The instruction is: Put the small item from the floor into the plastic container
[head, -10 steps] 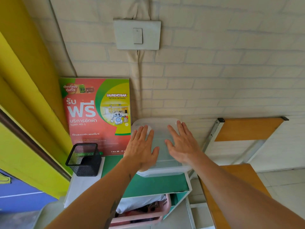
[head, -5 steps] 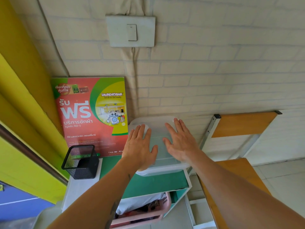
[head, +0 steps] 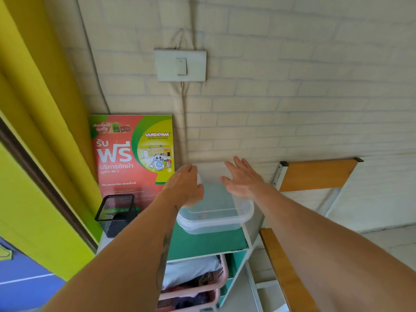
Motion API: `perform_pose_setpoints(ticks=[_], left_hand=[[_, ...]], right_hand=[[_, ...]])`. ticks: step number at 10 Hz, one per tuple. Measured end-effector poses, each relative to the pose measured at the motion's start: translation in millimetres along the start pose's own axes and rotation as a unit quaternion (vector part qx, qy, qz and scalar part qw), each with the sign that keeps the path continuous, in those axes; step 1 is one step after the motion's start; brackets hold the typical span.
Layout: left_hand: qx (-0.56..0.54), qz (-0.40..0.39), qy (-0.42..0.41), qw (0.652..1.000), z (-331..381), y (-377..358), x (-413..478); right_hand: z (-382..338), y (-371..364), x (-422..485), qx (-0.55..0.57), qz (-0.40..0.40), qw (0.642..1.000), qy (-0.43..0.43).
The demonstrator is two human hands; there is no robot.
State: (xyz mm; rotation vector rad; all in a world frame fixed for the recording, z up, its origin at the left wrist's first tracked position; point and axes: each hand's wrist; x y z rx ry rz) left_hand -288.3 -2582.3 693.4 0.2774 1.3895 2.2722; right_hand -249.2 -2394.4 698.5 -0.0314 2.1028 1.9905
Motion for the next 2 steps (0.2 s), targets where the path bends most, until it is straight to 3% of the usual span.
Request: perform_pose_setpoints(ticks=[2], left_hand=[[0.036, 0.059, 0.024, 0.997, 27, 36, -51]], right_hand=[[8, 53, -61, -0.001, 0.042, 0.999, 0.009]])
Point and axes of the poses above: each hand's wrist, its own x-axis towards the middle knuckle, its own y-axis out of the back of the hand, z = x × y, and after that the axes turned 12 degrees about -x, right-handed
